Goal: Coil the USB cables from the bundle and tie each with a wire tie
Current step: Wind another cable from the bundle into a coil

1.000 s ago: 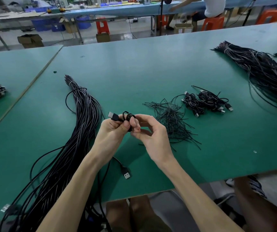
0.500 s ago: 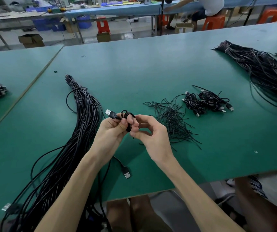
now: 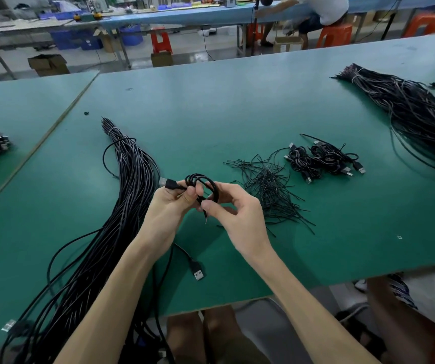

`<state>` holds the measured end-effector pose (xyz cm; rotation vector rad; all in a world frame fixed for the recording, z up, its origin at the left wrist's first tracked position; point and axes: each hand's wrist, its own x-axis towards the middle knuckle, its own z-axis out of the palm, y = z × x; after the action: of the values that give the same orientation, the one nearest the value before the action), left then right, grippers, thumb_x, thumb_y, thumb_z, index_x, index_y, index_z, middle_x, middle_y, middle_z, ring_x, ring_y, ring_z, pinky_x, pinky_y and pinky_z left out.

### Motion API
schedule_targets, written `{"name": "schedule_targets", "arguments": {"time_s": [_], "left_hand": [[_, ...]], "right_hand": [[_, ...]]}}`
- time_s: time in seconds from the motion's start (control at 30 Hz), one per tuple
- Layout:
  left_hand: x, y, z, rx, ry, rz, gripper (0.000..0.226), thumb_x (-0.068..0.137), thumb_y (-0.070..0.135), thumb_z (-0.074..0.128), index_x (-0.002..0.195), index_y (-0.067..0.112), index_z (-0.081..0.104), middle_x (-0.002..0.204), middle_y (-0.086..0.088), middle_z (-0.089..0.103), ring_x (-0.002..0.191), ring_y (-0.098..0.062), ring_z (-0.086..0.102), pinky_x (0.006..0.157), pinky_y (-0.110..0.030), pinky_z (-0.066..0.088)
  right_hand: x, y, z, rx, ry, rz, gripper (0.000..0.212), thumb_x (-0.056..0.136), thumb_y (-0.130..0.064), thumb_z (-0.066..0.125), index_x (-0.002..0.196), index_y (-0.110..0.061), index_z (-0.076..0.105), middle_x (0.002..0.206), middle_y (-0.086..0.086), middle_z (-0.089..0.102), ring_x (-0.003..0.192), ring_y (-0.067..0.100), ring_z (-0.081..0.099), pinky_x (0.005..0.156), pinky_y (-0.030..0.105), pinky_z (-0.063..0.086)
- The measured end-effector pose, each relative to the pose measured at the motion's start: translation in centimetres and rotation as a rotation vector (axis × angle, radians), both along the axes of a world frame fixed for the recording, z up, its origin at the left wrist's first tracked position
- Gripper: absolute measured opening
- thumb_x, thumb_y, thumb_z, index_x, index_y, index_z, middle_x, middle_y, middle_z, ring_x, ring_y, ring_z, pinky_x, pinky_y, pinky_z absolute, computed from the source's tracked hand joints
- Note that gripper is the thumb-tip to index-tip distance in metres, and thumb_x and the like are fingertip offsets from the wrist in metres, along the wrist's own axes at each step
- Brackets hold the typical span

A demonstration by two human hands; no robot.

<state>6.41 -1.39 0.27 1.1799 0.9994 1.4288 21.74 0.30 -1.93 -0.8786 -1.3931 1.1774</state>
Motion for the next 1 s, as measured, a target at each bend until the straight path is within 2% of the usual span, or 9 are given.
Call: {"name": "schedule_targets", "arguments": {"time_s": [0.13,0.2,0.27,0.37,0.5,0.7,0.8,0.9,1.0], "left_hand": [[-0.3,0.1,-0.3,0.001,0.014,-0.007,0.018,0.093,0.022,0.059,0.086,0.008,0.068,0.084,0.001,0.069,0.075,-0.019,0.058,0.074,-0.027,0.054],[-0.3,0.2,-0.5,0.008,0.004,-0.019,0.017,0.094,0.021,0.059,0.085,0.011,0.070,0.083,0.000,0.070,0.075,-0.017,0.063,0.075,-0.027,0.056],[-0.3,0.3,-0.7,-0.006,0.018,-0.004,0.018,0.095,0.022,0.059,0.084,0.014,0.071,0.083,0.002,0.071,0.082,-0.015,0.071,0.077,-0.025,0.057],[-0.4,0.5,-1.0,-0.019,0.078,0.045,0.020,0.094,0.026,0.060,0.081,0.021,0.074,0.084,0.004,0.071,0.085,-0.013,0.071,0.076,-0.022,0.055],[-0.5,0.5,-1.2,-0.022,0.111,0.017,0.019,0.093,0.027,0.060,0.086,0.012,0.071,0.084,0.006,0.070,0.084,-0.008,0.068,0.076,-0.018,0.054],[-0.5,0.6,-1.1,-0.036,0.155,-0.040,0.024,0.096,0.026,0.056,0.082,0.010,0.066,0.081,0.003,0.067,0.084,-0.012,0.065,0.080,-0.021,0.055],[-0.7,0.7,-1.1,-0.037,0.141,-0.057,0.024,0.096,0.025,0.055,0.083,0.008,0.066,0.085,-0.005,0.068,0.090,-0.017,0.066,0.085,-0.025,0.057],[-0.8,0.7,-1.0,-0.034,0.136,-0.073,0.025,0.096,0.024,0.054,0.085,0.005,0.065,0.088,-0.007,0.068,0.093,-0.019,0.067,0.089,-0.028,0.057],[-0.7,0.6,-0.9,-0.011,0.153,-0.064,0.024,0.096,0.023,0.054,0.087,0.004,0.065,0.087,-0.002,0.072,0.092,-0.017,0.070,0.085,-0.026,0.057]], "right_hand": [[-0.2,0.0,0.2,-0.007,0.042,0.029,0.032,0.097,-0.012,0.070,0.129,-0.012,0.070,0.111,0.011,0.070,0.095,0.028,0.072,0.077,0.036,0.062],[-0.3,-0.1,0.2,0.030,-0.028,0.020,0.045,0.097,-0.014,0.070,0.141,-0.018,0.063,0.107,0.007,0.066,0.092,0.024,0.070,0.080,0.038,0.062],[-0.4,-0.3,0.1,0.077,-0.121,0.016,0.061,0.093,-0.020,0.076,0.149,-0.026,0.053,0.103,0.002,0.060,0.091,0.019,0.068,0.087,0.038,0.059],[-0.5,-0.4,-0.2,0.153,-0.297,0.020,0.079,0.089,-0.028,0.080,0.157,-0.027,0.040,0.099,-0.005,0.051,0.085,0.009,0.059,0.087,0.020,0.050],[-0.6,-0.5,-0.3,0.239,-0.459,-0.015,0.072,0.098,-0.028,0.069,0.160,-0.020,0.033,0.096,-0.016,0.040,0.083,-0.003,0.048,0.084,0.010,0.037],[-0.7,-0.5,-0.2,0.232,-0.470,0.034,0.067,0.102,-0.024,0.064,0.161,-0.020,0.032,0.101,-0.010,0.042,0.092,-0.004,0.049,0.090,0.010,0.038],[-0.7,-0.5,-0.1,0.227,-0.461,0.057,0.066,0.103,-0.017,0.061,0.161,-0.019,0.030,0.107,-0.005,0.045,0.095,0.002,0.048,0.097,0.018,0.042],[-0.8,-0.5,-0.1,0.220,-0.457,0.077,0.063,0.104,-0.013,0.058,0.160,-0.018,0.031,0.107,-0.008,0.044,0.100,0.006,0.050,0.101,0.026,0.045],[-0.7,-0.5,0.0,0.217,-0.432,0.065,0.057,0.104,-0.008,0.057,0.158,-0.016,0.038,0.107,-0.009,0.046,0.102,0.007,0.052,0.101,0.023,0.044]]}}
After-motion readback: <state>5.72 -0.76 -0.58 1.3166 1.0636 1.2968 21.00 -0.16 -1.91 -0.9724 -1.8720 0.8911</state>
